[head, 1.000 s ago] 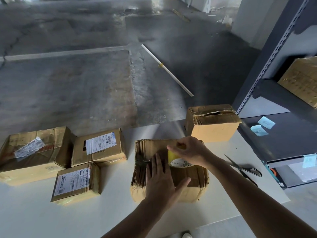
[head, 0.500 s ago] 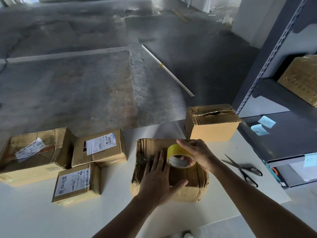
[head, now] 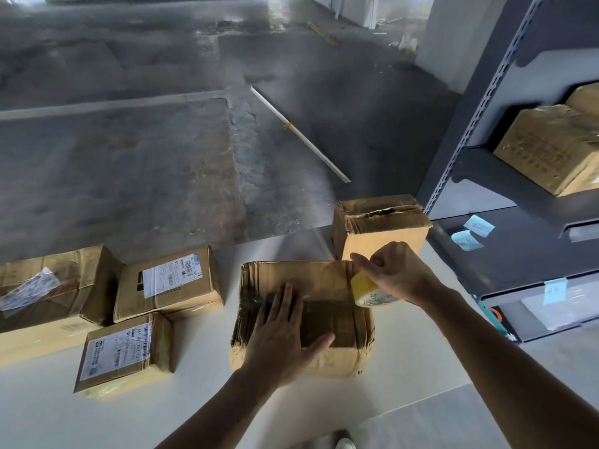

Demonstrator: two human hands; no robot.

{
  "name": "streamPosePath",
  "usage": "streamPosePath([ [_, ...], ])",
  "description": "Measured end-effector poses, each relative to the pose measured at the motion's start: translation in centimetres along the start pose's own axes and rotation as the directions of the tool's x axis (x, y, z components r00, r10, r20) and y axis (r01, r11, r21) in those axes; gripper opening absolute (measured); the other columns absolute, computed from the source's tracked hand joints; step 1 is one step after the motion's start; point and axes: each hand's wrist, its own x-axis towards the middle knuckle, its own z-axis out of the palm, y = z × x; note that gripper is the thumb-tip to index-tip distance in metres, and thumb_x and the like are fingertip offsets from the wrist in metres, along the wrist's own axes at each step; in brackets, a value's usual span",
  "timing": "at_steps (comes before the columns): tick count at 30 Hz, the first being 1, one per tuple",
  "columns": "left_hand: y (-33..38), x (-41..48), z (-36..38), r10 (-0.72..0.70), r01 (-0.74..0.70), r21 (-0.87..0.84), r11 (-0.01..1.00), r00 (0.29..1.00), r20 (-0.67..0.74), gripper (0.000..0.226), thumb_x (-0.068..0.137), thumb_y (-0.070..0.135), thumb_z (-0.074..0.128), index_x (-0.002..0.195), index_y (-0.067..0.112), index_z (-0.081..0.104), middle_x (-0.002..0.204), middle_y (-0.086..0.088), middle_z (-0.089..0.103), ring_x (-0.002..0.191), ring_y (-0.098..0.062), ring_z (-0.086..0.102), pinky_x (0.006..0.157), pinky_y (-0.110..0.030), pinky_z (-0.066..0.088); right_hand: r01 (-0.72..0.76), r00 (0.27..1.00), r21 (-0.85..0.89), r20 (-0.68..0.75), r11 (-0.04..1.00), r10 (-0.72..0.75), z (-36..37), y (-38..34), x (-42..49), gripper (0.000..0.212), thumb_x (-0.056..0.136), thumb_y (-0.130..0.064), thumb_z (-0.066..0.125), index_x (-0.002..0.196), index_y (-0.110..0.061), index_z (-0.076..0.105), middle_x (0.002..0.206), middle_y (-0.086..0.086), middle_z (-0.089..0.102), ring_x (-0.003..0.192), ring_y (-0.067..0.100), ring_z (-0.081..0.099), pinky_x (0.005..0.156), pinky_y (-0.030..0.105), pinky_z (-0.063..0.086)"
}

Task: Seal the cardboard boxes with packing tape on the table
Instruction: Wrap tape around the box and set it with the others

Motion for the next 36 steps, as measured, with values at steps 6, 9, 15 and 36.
streamPosePath([
  [6, 0.2, -0.1, -0.2, -0.01, 0.01, 0.007, 1.0, 1.0, -0.012, 0.101, 0.081, 0.088, 0.009, 0.155, 0.022, -0.015, 0.158, 0.001, -0.027, 0.146, -0.019, -0.024, 0.117, -0.037, -0.014, -0.009, 1.0, -0.111, 0.017, 0.994, 0.011, -0.4, 0.9, -0.6, 0.044, 0.095, -0.054, 0.053, 0.07, -0.019, 0.065, 0.065, -0.01, 0.063, 0.053, 0.01, 0.063, 0.052, 0.019, 0.048],
  [9, 0.2, -0.1, -0.4, -0.006, 0.006, 0.016, 1.0, 1.0, -0.01, 0.1, 0.083, 0.086, 0.011, 0.155, 0.021, -0.013, 0.158, 0.0, -0.026, 0.144, -0.019, -0.026, 0.116, -0.036, -0.016, 0.002, 0.999, -0.218, 0.046, 0.976, 0.009, -1.3, 1.8, -0.7, 0.049, 0.093, -0.056, 0.055, 0.073, -0.014, 0.071, 0.065, -0.007, 0.063, 0.056, 0.011, 0.063, 0.056, 0.024, 0.052],
  [15, 0.7, 0.0, -0.4, -0.015, 0.015, 0.015, 1.0, 0.999, 0.035, 0.102, 0.078, 0.085, 0.001, 0.154, 0.019, -0.018, 0.155, -0.001, -0.032, 0.139, -0.016, -0.03, 0.12, -0.042, -0.013, -0.04, 0.996, -0.182, 0.071, 0.983, 0.054, -0.3, 3.0, -1.2, 0.047, 0.089, -0.058, 0.06, 0.072, -0.016, 0.069, 0.068, -0.005, 0.065, 0.06, 0.012, 0.064, 0.061, 0.026, 0.056],
  [36, 11.6, 2.8, 0.8, -0.011, 0.007, -0.078, 0.997, 0.999, -0.046, 0.121, 0.077, 0.093, 0.021, 0.15, -0.003, 0.029, 0.158, -0.022, 0.026, 0.146, -0.039, 0.025, 0.116, -0.059, 0.019, -0.01, 0.998, -0.048, 0.064, 0.999, 0.013, 0.3, 4.0, -0.8, 0.051, 0.092, -0.052, 0.06, 0.065, -0.009, 0.066, 0.057, 0.005, 0.061, 0.055, 0.021, 0.064, 0.057, 0.028, 0.055],
])
